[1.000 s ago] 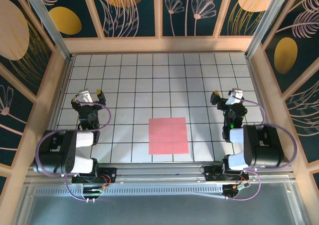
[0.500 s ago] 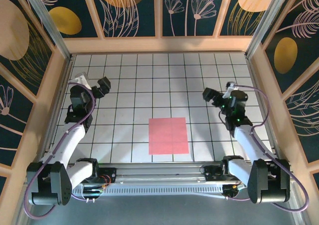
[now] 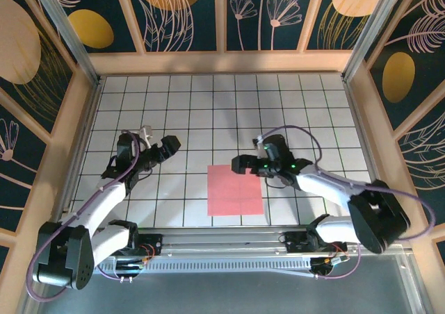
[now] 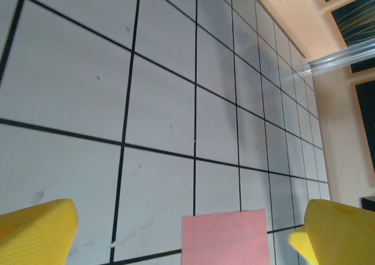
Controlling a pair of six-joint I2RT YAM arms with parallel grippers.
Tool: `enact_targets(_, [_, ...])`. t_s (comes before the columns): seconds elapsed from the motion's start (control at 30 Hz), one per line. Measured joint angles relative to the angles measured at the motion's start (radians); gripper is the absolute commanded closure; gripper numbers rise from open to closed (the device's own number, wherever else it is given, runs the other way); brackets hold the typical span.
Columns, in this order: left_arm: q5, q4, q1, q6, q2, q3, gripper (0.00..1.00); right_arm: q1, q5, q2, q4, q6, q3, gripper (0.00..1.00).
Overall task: Fold a paper plane with a square sheet of paper (fold left side to right side)
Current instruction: Move the square sheet of paper to the center of the table.
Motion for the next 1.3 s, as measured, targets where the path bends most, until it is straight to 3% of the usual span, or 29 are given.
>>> enact_targets(0.27, [-0.003,-0.002,-0.006,-0.018,0.006,0.000,0.01,0.111,-0.034,0.226,0.021,0.029,0.092,0.07])
enact_targets(0.67, [-0.037,-0.059,-0.006,-0.016,0.001,0.000,0.01,0.109,-0.022,0.371,0.097,0.078,0.202,0.07])
enact_targets(0.9, [-0.037,-0.076,-0.006,-0.009,0.001,0.000,0.02,0.053,-0.018,0.487,0.118,0.034,0.329,0.07])
enact_targets(1.1, [-0.010,-0.076,-0.008,-0.003,0.011,0.000,0.20,0.010,-0.022,0.588,0.113,-0.041,0.455,0.09])
enact_targets(1.3, [0.049,-0.064,-0.029,-0.006,0.063,0.000,0.45,0.006,-0.019,0.599,0.076,-0.097,0.484,0.08])
